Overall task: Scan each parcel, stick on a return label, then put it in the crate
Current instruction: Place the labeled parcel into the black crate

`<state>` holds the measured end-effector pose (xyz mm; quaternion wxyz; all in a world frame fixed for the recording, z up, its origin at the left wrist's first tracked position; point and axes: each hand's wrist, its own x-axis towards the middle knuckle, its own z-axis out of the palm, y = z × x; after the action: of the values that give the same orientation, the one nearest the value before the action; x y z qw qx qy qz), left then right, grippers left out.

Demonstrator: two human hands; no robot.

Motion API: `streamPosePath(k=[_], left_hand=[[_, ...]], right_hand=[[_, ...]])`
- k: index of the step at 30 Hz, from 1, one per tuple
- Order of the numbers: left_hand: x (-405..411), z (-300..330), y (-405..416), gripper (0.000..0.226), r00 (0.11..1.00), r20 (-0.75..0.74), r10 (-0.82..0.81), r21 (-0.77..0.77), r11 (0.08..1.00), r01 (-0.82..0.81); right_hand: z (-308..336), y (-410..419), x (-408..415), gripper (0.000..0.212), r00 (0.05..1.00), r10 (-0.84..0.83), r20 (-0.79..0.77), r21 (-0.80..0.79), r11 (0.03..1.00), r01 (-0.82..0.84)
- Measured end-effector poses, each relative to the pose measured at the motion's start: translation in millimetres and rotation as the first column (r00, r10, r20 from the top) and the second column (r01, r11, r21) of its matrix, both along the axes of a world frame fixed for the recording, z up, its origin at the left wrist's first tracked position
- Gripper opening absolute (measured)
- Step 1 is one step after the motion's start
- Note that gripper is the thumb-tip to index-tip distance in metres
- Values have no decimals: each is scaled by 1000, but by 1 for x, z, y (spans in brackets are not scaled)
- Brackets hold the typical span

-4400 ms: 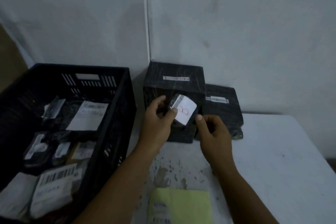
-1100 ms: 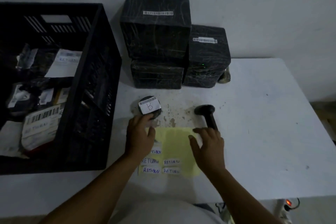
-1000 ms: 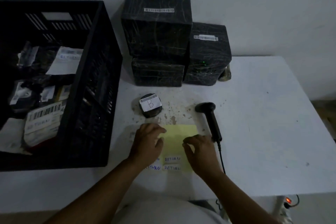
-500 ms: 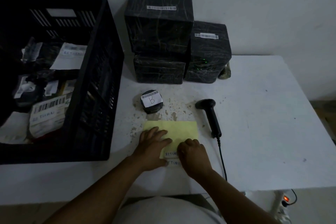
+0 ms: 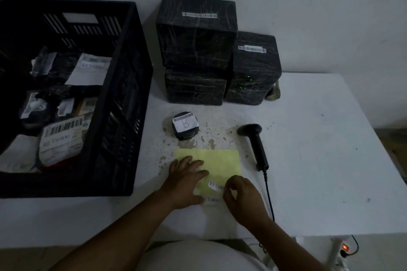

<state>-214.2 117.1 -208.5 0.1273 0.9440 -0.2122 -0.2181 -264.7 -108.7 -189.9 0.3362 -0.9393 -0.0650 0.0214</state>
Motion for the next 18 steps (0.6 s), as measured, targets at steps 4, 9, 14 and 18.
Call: streamPosePath(k=[4,9,14,18], left_hand=[[0,4,-2,87,1000,-13,24,-91,995,-26],[0,13,1,69,997,37,73,-231,971,-63],[11,25,-3,30,877,242,415,-534,812,-236],[42,47,-8,16,645,-159,748,-643,417,-642]], right_hand=[[6,2,19,23,992,-108,-66,127,985,116],[17,10,50,21,978,-186,-91,197,960,201],[40,22,88,4,986,-134,-102,210,966,153],[59,39,118,6,997,-5,-76,196,980,20]])
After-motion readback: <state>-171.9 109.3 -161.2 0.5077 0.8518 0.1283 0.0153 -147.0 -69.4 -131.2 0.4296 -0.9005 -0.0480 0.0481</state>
